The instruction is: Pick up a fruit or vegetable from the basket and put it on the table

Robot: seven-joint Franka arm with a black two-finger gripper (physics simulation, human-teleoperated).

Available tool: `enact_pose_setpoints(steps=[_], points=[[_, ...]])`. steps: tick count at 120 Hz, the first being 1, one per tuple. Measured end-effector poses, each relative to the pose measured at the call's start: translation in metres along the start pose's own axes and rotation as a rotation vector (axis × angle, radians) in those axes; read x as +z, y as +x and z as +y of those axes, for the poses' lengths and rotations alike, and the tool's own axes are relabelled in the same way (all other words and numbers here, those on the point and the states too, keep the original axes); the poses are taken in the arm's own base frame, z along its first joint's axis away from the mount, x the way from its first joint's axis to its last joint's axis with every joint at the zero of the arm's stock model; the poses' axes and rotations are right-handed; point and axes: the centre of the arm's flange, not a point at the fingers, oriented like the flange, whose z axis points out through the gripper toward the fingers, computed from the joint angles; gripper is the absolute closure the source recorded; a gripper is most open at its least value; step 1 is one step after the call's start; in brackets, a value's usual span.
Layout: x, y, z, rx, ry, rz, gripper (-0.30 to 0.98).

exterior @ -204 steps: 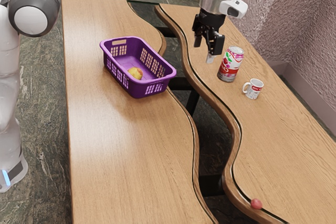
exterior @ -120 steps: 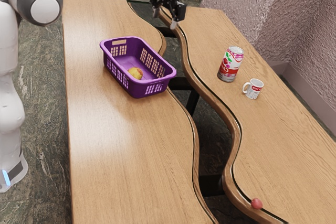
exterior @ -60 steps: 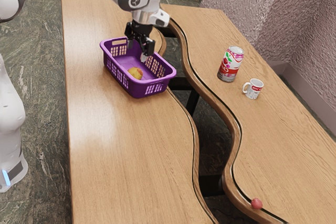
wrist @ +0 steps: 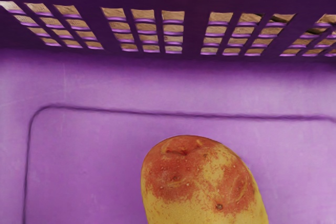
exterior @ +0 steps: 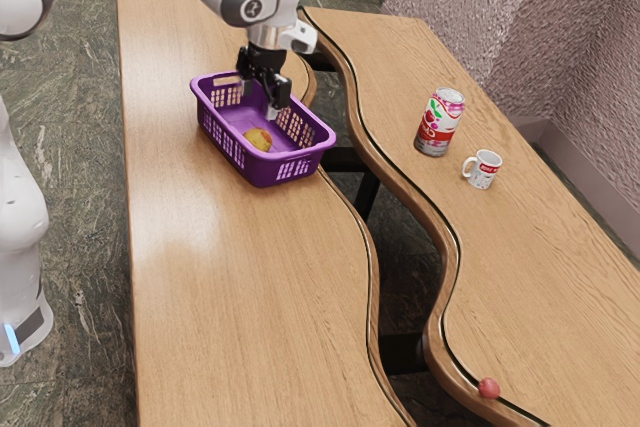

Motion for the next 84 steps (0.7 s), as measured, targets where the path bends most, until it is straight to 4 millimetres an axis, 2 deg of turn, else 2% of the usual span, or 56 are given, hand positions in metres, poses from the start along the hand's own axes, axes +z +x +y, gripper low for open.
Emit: enact_pose_setpoints(steps=[28, 48, 84], points=[[0.02, -0.007, 0.013, 0.022, -0.025, -0.038, 0.0], [0.033, -0.014, 0.016, 0.025, -0.038, -0.067, 0.0], [0.054, -0.008, 0.021, 0.032, -0.05, -0.092, 0.0]])
